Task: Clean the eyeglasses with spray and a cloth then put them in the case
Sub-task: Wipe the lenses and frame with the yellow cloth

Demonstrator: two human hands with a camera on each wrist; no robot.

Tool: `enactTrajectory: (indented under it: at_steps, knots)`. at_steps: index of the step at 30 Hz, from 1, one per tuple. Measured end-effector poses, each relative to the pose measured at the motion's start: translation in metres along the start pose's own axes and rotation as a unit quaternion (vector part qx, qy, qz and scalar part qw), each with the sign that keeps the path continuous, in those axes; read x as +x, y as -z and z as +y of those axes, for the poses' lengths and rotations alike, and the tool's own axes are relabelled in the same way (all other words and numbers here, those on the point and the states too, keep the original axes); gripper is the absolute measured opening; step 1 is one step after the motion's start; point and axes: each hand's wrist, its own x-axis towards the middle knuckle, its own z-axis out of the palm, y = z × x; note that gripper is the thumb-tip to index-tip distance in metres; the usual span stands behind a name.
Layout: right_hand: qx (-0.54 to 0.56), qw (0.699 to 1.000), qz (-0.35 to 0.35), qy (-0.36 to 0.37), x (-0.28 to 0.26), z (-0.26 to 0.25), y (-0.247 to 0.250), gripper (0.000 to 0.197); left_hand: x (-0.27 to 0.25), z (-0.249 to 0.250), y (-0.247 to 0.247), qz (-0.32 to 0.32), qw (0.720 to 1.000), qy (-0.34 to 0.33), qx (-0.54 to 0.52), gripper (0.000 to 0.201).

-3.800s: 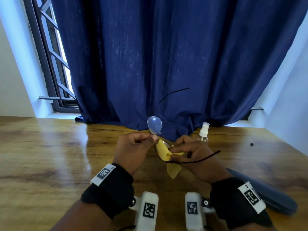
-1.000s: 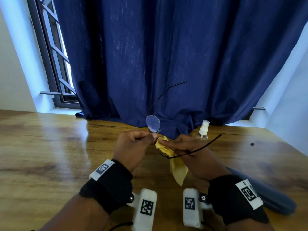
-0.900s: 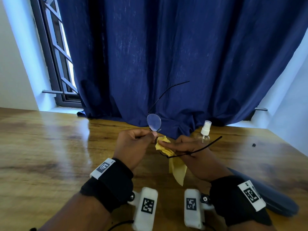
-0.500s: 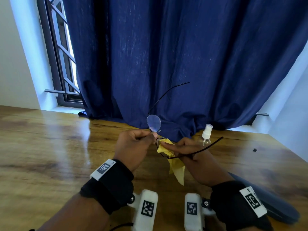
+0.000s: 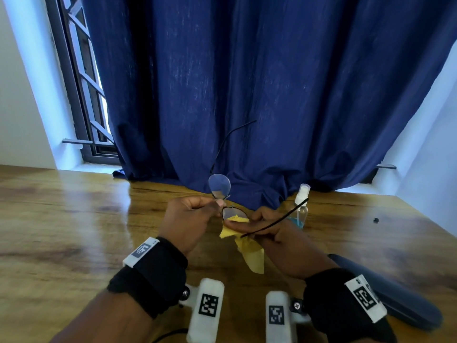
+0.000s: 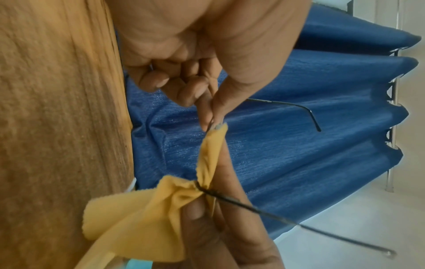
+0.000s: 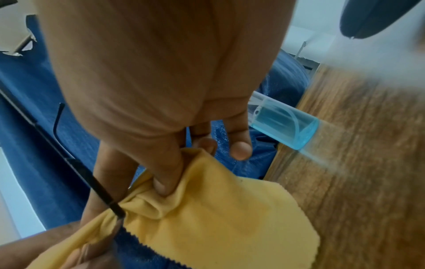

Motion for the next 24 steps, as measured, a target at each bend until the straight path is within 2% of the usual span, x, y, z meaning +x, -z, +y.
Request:
enactTrajectory:
  at_steps: [5, 9, 13, 16, 19, 24]
  knots:
    - [-0.015, 1.000, 0.019, -0.020, 0.000, 0.008, -0.001, 0.067, 0.001, 0.000, 0.000, -0.023, 1.000, -0.003, 0.011, 0.013]
    - [-0.025, 0.999, 0.039, -0.028, 0.000, 0.011, 0.001, 0.063, 0.005, 0.002, 0.008, 0.005, 1.000, -0.001, 0.001, 0.012]
    - [-0.006, 1.000, 0.017, -0.016, 0.000, 0.005, -0.001, 0.065, 0.012, 0.002, 0.016, 0.029, 0.999, 0.008, -0.011, 0.013]
    - [-0.024, 1.000, 0.008, 0.008, 0.003, 0.003, -0.004, 0.068, 0.008, -0.002, 0.008, 0.005, 1.000, 0.009, -0.006, 0.014]
    - [-0.028, 0.999, 0.024, -0.013, 0.002, 0.007, -0.003, 0.066, 0.004, -0.003, 0.001, -0.009, 1.000, 0.018, -0.002, 0.015]
    - [-0.011, 0.999, 0.037, -0.037, -0.002, 0.010, 0.000, 0.057, 0.011, -0.004, 0.008, 0.034, 0.999, 0.028, -0.016, 0.012]
